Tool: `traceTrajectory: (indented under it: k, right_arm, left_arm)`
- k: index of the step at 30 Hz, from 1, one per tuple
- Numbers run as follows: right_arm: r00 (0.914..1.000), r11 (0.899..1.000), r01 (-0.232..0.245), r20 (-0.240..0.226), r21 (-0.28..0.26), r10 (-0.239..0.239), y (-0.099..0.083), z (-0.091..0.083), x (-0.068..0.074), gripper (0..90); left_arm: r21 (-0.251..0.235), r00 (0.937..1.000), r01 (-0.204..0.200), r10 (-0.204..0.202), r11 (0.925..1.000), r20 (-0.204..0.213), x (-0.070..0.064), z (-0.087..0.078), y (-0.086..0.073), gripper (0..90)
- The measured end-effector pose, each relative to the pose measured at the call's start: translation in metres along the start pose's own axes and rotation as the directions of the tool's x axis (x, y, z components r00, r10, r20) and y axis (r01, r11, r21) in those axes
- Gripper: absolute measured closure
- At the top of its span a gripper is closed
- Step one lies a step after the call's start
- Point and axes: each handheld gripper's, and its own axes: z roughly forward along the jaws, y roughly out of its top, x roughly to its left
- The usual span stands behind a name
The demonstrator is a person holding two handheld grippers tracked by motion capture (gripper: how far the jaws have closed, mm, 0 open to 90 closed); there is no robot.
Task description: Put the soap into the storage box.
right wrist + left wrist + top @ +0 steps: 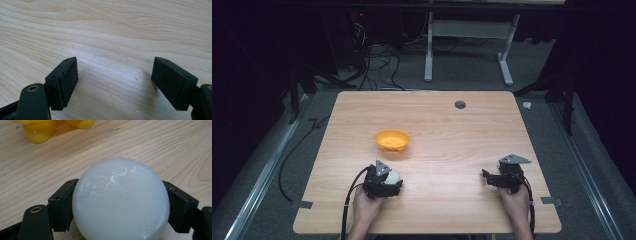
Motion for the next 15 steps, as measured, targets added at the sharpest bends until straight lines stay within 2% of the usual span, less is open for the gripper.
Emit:
traceTrajectory:
  k: [15]
  right_arm:
    - [1.0,1.0,0.001,-0.001,0.0,-0.001,0.0,0.0,-0.0001,22.3]
  left_arm:
    - [-0.004,1.0,-0.003,0.003,1.0,0.007,0.0008,-0.0021,0.0001,23.8]
